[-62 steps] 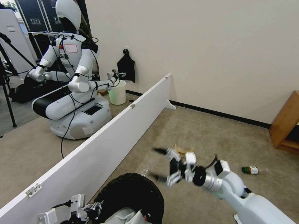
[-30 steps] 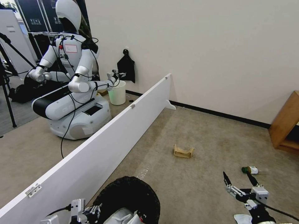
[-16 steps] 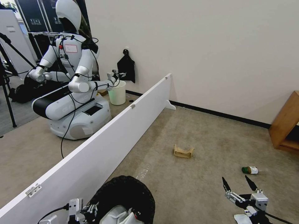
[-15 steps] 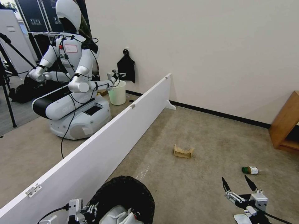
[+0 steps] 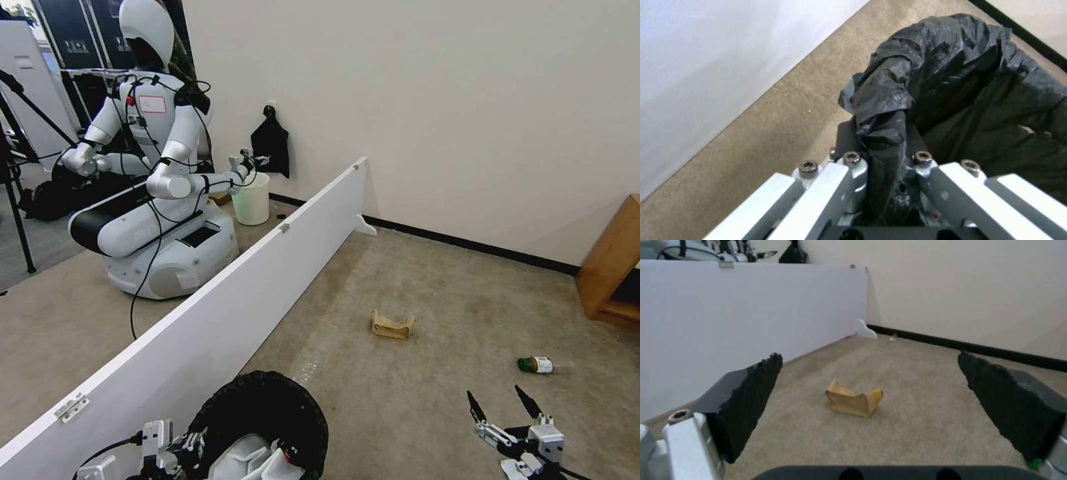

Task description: Pick up the trash bin, then pick up the garbage from the floor and place it into the trash bin.

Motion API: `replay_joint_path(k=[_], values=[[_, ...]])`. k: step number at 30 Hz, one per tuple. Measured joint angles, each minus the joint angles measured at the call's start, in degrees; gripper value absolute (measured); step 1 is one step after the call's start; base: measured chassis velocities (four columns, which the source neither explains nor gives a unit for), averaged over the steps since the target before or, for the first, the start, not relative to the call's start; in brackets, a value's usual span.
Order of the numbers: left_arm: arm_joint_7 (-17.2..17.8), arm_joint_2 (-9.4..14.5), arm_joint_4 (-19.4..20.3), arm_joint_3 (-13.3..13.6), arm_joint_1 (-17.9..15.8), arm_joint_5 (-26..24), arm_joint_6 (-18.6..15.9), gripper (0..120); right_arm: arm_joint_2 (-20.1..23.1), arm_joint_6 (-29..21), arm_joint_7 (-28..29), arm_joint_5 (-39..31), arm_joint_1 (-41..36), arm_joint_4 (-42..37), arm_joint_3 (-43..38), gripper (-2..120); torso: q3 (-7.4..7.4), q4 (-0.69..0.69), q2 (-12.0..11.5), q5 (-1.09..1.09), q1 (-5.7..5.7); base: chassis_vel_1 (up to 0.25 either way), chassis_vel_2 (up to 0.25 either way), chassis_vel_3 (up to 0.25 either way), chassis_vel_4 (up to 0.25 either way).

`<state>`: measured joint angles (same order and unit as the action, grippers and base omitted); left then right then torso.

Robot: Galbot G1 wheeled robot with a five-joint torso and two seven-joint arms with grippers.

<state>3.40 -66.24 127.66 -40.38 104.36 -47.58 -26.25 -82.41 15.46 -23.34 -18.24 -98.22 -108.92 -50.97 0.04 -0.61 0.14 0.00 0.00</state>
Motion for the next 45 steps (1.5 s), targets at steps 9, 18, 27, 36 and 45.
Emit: replay_joint_path(k=[9,18,27,36,45], values=[[0.97,0.57,0.90,-0.83,-1.01,-1.62,-0.66,5,-0.05,0.04,-0.34,0.00,-0.44,-0.02,0.12,100,0.00,0.00,0.00,0.00,0.00,0.000,0.000,0.000,0.000],[1.87,1.94,2.55,-2.96,-2.18,-3.38,-1.61,5,0.22,0.07,-0.46,0.42,-0.47,-0.16,1.16,100,0.00,0.01,0.00,0.00,0.00,0.000,0.000,0.000,0.000],[1.50,1.72,2.65,-2.59,-2.26,-3.19,-1.62,5,-0.16,0.08,-0.63,1.39,-0.68,-0.13,1.52,100,0.00,0.00,0.00,0.00,0.00,0.000,0.000,0.000,0.000],[0.65,1.76,2.78,-2.73,-1.80,-3.46,-1.37,5,-0.49,0.30,-0.76,2.13,-0.91,-0.15,1.78,100,0.00,0.00,0.00,0.00,0.00,0.000,0.000,0.000,0.000],[0.48,1.68,2.88,-2.76,-1.29,-3.30,-1.23,5,-0.44,0.45,-0.85,2.22,-1.00,-0.24,1.86,100,0.00,0.00,0.00,0.00,0.00,-0.023,-0.028,-0.031,-0.030]])
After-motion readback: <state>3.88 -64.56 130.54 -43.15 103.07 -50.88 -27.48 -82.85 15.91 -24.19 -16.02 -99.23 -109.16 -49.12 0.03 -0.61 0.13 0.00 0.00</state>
